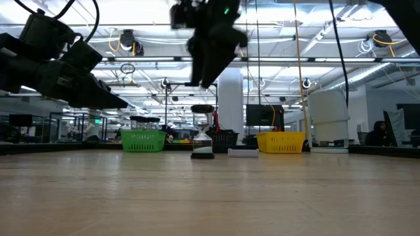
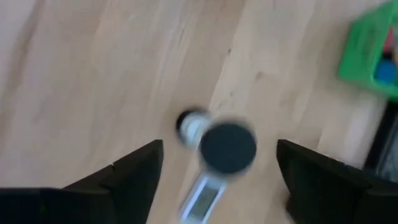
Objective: Pick & Place Office items
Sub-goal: Put the white hourglass into the green bin
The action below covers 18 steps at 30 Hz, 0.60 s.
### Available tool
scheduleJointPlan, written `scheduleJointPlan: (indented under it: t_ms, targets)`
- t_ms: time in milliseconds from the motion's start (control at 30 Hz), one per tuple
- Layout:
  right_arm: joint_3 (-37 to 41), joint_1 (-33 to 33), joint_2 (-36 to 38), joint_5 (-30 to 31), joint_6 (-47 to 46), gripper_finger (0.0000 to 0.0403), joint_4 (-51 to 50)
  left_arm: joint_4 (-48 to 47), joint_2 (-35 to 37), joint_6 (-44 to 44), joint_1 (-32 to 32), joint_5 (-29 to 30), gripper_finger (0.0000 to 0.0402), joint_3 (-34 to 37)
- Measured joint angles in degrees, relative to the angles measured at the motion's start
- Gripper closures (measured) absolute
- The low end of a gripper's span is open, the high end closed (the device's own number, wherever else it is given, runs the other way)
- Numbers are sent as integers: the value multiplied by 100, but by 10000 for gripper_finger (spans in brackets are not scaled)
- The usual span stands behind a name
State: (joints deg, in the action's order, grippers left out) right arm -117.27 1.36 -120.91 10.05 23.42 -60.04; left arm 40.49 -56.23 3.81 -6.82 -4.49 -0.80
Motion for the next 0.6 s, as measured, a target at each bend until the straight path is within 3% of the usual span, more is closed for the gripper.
scheduleJointPlan:
  t_ms: [133, 267, 400, 600]
  targets:
    - [331, 224, 524, 263, -644, 138, -352, -2, 0, -3, 116, -4, 385, 0]
    - [1993, 357, 1578, 667, -941, 216, 574, -14, -2, -490, 221, -4, 385, -70]
    - [4246, 301, 2878, 805, -1114, 301, 2590, -208, 0, -846, 235, -7, 385, -365]
    - [7373, 122, 4412, 782, -941, 394, 7030, -2018, -7, -807, 240, 289, 375, -1487]
